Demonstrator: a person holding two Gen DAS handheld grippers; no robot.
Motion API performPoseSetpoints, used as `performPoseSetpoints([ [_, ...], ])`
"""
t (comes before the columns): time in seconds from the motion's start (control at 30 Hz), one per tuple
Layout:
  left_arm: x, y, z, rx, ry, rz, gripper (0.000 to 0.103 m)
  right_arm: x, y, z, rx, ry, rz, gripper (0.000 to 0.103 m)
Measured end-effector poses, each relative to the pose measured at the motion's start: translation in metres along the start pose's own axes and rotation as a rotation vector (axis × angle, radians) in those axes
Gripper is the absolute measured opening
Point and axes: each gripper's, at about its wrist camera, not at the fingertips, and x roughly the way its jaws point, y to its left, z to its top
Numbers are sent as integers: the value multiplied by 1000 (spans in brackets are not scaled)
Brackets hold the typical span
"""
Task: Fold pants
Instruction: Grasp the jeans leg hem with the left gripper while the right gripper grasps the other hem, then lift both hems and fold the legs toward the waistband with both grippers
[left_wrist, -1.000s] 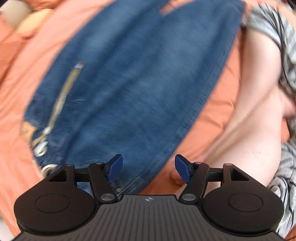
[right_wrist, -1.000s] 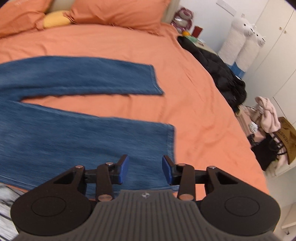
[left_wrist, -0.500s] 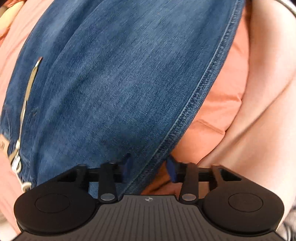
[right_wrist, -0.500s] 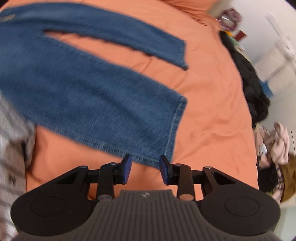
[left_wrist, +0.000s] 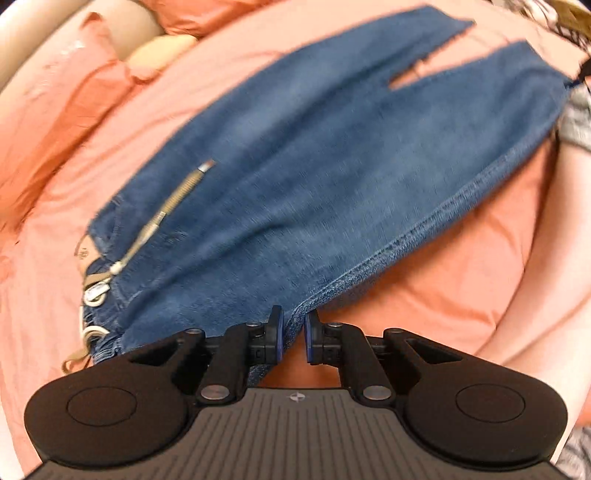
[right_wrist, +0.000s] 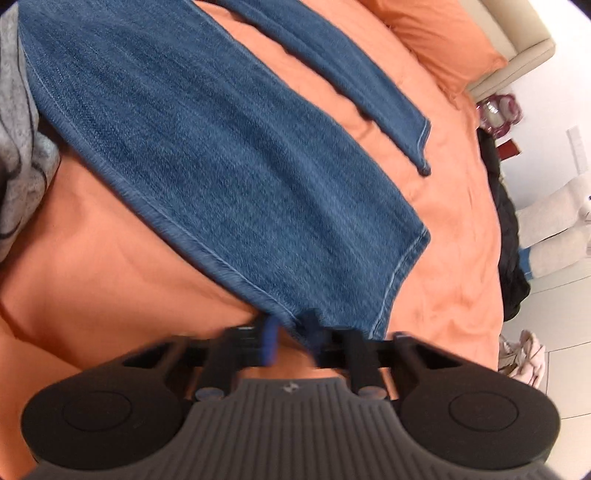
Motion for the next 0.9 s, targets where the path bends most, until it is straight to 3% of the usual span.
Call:
performPoseSetpoints([
  [0.1,-5,-6,8,-32,-46,27,11,-16,0,-2,9,-66,-84,0],
  [0.23,-18,-4,27,-67,-106,73,10,-55,-27,5,134,-150,-153,0],
  [0.47,-51,35,83,-101,-207,160,9,-92,-81,64,259,-238,-289,0],
  [0.63,-33,69,133,-130,-221,202,8,-62,-113,131,242,-198,-354,0],
  [0.9,56,125,196,-164,-149,197,8,36,-145,238,218,-108,-362,0],
])
